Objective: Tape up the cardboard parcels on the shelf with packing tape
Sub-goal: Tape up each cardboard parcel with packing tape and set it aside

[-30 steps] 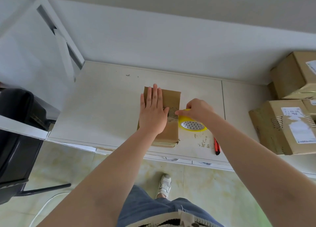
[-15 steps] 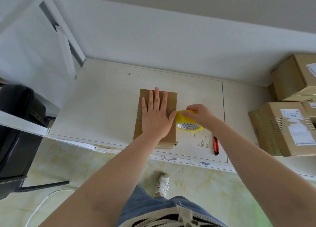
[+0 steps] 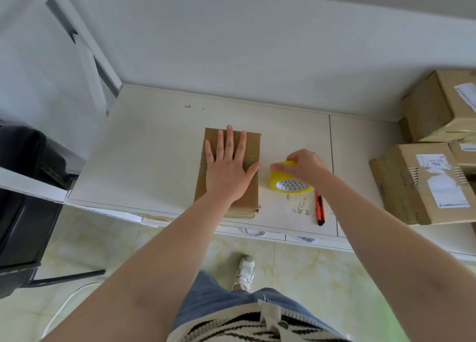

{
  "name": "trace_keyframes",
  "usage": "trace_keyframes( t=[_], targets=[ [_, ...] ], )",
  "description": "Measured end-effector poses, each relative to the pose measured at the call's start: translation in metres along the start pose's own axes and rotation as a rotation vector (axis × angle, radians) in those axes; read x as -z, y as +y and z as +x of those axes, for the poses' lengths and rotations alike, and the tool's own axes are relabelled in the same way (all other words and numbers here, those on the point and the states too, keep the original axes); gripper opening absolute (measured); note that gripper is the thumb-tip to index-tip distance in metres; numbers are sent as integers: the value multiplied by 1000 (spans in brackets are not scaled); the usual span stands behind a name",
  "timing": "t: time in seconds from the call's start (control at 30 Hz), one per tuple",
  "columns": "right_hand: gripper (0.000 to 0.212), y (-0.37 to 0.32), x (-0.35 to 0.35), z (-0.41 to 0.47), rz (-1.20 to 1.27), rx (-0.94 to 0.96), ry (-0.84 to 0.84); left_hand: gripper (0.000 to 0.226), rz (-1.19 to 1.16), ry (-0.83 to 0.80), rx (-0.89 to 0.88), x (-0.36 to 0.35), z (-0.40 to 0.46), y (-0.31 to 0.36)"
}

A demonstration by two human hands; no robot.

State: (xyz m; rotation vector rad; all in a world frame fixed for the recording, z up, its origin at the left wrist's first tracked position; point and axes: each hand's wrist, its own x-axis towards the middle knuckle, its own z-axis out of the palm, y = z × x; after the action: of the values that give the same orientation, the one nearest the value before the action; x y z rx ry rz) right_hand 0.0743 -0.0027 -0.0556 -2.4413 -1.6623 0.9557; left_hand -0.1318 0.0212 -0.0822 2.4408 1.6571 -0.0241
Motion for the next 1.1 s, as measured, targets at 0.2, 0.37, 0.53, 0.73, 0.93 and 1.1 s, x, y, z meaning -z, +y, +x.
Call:
trace_keyframes(
  t=[0.2,0.37,0.53,0.73,0.93,1.1],
  targets=[
    [60,-1,-9,-2,27,-35,16,79,53,-7,-33,2,1,-2],
    [63,-2,-10,-1,-8,-48,11,78,68,-12,-26,4,2,-1],
    [59,-1,-10,-4,24,-32,28,81,82,-16,-25,6,3,0],
    [55,3,-14,-3,5,-29,96,81,51,36,-40,11,-1,12],
    [53,3,-16,-8,49,-47,148,83,-46,-8,1,12,-2,15],
    [52,4,-13,-14,177,-31,192,86,-30,8,-12,15,-3,18]
  ],
)
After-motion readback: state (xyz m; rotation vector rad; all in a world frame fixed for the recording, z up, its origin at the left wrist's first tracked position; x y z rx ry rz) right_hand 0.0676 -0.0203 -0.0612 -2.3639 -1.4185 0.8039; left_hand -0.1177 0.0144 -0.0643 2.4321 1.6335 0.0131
